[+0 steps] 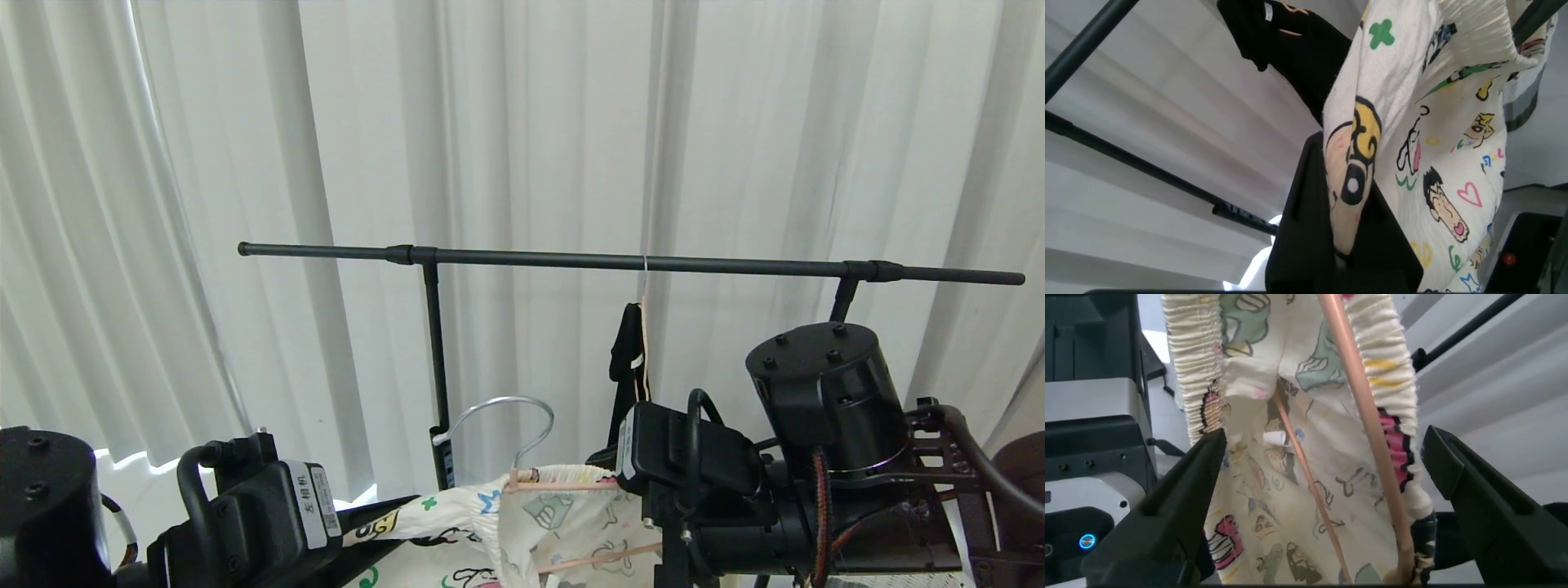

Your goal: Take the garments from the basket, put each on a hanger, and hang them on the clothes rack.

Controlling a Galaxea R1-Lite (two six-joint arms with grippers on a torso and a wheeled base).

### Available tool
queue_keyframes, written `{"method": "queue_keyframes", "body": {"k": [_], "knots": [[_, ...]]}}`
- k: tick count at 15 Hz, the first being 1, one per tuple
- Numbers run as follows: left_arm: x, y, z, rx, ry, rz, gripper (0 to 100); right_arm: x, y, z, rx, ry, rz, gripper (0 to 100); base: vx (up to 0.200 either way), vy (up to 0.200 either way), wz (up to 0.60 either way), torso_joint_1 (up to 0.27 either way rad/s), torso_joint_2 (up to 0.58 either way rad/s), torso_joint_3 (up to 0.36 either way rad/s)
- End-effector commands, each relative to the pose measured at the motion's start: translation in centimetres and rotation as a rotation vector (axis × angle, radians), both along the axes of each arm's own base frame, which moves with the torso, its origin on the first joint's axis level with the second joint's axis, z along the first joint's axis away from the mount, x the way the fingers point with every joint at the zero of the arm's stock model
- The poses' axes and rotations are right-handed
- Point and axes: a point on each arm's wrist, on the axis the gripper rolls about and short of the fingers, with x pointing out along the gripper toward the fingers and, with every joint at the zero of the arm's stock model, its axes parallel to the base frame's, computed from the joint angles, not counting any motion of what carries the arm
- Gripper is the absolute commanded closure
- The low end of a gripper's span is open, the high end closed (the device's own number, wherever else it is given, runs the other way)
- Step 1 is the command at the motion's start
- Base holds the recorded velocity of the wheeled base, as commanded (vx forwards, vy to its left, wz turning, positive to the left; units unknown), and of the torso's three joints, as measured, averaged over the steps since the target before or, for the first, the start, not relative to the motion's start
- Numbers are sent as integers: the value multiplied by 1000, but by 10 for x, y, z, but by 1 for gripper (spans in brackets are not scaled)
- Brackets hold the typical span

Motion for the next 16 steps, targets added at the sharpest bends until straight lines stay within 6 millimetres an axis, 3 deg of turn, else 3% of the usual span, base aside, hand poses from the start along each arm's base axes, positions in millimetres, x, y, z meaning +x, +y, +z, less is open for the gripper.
{"method": "queue_keyframes", "body": {"k": [1,11,12,16], "knots": [[-1,0,0,-2,-1,-4,100,0,0,-1,-2,1,0,100,0,0,0,0,0,0],[-3,-3,0,14,-17,-26,100,3,-4,2,-8,-50,-24,100,0,0,0,0,0,0],[-3,-3,0,15,-16,-27,0,4,-5,3,-10,-67,-23,100,0,0,0,0,0,0],[-4,1,-1,7,-11,-11,0,11,-17,7,-11,-110,-46,100,0,0,0,0,0,0]]}}
